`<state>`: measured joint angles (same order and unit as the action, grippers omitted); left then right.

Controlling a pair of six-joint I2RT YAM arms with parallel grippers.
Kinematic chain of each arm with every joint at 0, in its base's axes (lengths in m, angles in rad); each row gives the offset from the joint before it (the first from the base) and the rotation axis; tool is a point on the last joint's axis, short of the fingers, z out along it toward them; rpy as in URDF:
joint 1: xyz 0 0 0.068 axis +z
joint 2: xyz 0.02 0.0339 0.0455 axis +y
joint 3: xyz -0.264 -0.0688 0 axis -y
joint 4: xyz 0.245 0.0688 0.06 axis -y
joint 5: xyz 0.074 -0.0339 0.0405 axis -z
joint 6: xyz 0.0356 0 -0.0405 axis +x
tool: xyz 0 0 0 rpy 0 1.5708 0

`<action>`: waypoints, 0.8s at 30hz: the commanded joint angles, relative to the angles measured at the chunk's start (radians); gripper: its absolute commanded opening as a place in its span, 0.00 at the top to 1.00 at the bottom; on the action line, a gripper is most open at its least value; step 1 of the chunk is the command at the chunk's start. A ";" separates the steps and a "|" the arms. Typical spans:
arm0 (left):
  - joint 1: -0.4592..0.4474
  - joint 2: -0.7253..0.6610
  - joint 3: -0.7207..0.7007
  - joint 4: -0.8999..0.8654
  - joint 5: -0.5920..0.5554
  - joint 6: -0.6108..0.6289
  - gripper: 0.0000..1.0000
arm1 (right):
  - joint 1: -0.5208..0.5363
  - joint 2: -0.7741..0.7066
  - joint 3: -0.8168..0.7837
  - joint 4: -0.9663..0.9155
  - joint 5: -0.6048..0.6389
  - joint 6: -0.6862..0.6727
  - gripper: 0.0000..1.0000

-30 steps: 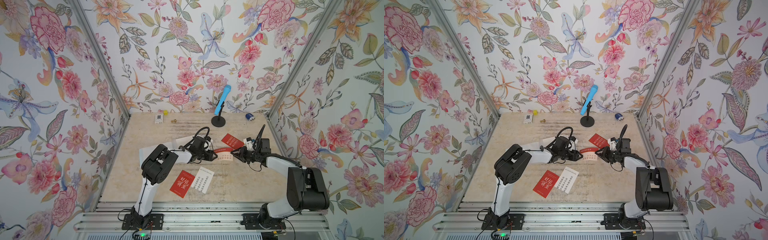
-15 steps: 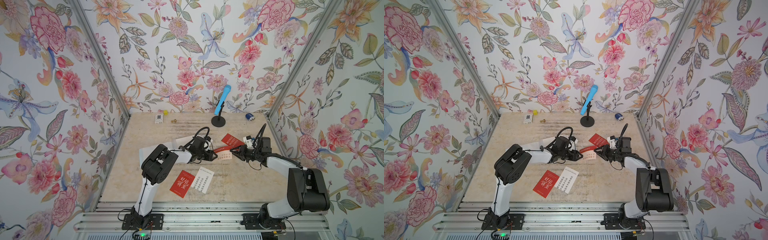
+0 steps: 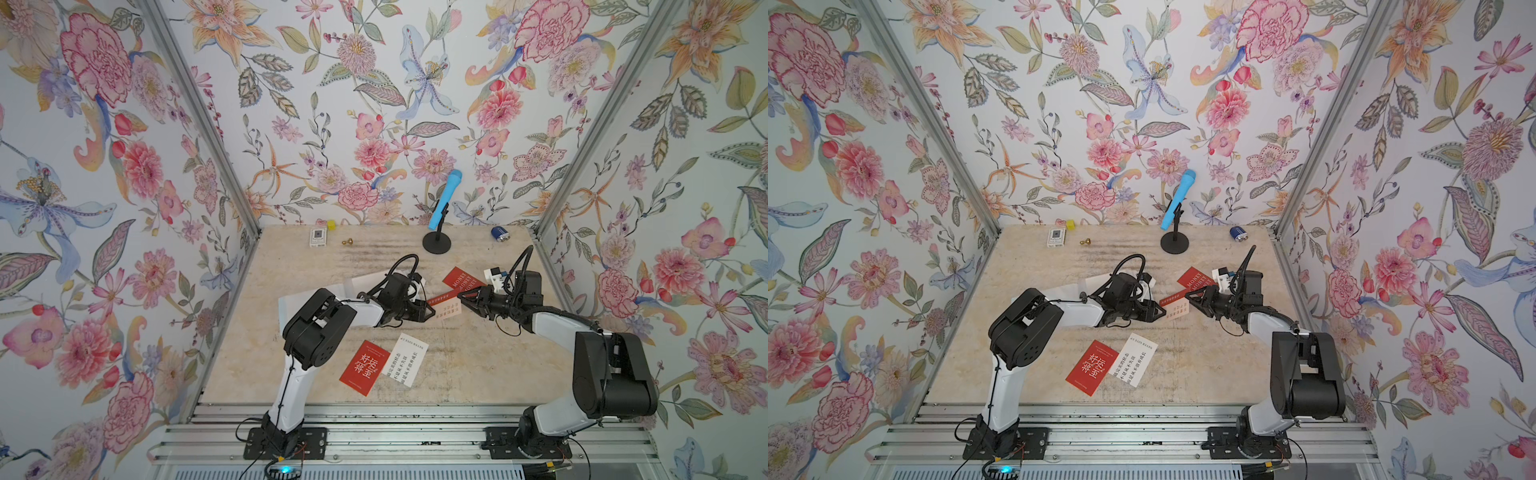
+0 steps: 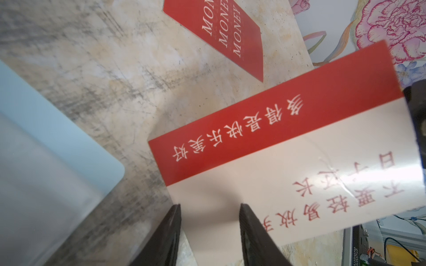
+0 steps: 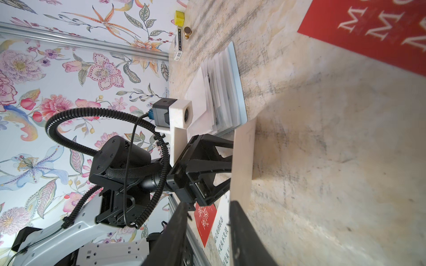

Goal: Place the photos into the photo albums
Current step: Pick up the photo at the center of the board.

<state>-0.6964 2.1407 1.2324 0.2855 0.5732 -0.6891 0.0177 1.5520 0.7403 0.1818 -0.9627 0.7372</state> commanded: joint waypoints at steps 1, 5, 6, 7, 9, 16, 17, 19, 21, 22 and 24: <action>-0.017 0.043 -0.023 -0.051 0.017 -0.005 0.55 | 0.008 0.035 -0.012 0.082 -0.036 0.044 0.66; -0.018 0.038 -0.023 -0.058 0.014 -0.001 0.55 | 0.026 0.074 -0.005 0.175 -0.074 0.101 0.66; -0.018 0.039 -0.023 -0.059 0.013 0.002 0.55 | 0.030 0.083 -0.001 0.192 -0.082 0.111 0.66; -0.018 0.038 -0.024 -0.060 0.012 0.003 0.55 | 0.034 0.089 0.005 0.193 -0.082 0.111 0.66; -0.018 0.037 -0.024 -0.063 0.013 0.003 0.55 | 0.041 0.094 0.023 0.139 -0.058 0.076 0.67; -0.018 0.033 -0.021 -0.063 0.011 0.003 0.55 | 0.060 0.088 0.110 -0.164 0.087 -0.125 0.70; -0.018 0.032 -0.019 -0.065 0.013 0.004 0.55 | 0.061 0.087 0.110 -0.165 0.090 -0.125 0.72; -0.018 0.028 -0.019 -0.065 0.009 0.008 0.55 | 0.061 0.081 0.108 -0.164 0.097 -0.125 0.76; -0.018 0.022 -0.021 -0.065 0.005 0.010 0.55 | 0.060 0.075 0.107 -0.168 0.100 -0.128 0.79; -0.018 0.019 -0.021 -0.065 0.005 0.013 0.55 | 0.059 0.072 0.106 -0.171 0.104 -0.131 0.82; -0.017 0.011 -0.024 -0.064 0.000 0.015 0.55 | 0.057 0.068 0.105 -0.175 0.115 -0.136 0.85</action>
<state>-0.6968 2.1407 1.2320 0.2855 0.5728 -0.6880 0.0765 1.6382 0.8379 0.0399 -0.8734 0.6323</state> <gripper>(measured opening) 0.451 0.157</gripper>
